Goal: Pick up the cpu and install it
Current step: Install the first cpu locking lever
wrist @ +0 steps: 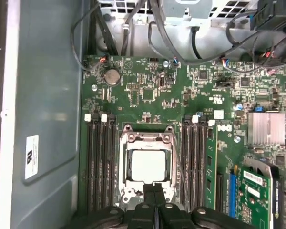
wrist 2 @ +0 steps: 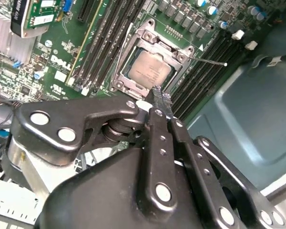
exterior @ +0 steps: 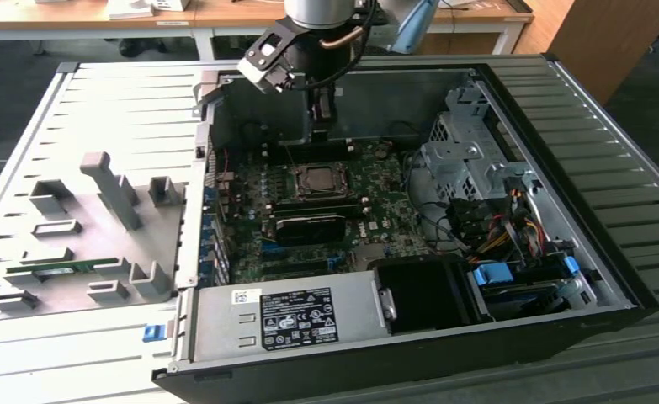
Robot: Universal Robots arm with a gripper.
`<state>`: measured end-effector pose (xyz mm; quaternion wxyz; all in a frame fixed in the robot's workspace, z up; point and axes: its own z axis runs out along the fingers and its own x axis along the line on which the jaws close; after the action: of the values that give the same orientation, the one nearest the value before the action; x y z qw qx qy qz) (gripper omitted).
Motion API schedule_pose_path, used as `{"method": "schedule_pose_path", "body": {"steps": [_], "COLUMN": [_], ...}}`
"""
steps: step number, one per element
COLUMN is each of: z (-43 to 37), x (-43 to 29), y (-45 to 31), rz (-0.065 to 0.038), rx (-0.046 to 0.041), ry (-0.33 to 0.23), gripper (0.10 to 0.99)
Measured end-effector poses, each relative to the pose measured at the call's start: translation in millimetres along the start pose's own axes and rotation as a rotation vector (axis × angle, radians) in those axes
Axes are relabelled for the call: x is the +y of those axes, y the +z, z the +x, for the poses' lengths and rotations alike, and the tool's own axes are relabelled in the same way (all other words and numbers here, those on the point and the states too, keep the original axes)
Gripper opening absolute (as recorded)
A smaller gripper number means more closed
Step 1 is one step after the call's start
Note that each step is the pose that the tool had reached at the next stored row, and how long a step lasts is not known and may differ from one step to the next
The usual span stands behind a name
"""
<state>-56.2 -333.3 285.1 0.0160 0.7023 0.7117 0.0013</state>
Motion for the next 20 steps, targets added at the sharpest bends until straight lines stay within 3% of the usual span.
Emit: {"method": "schedule_pose_path", "body": {"steps": [20], "z": [0.0], "x": [-0.1], "y": [0.7], "rz": [-0.007], "rx": [0.0078], "ry": [-0.328], "gripper": [0.106]}}
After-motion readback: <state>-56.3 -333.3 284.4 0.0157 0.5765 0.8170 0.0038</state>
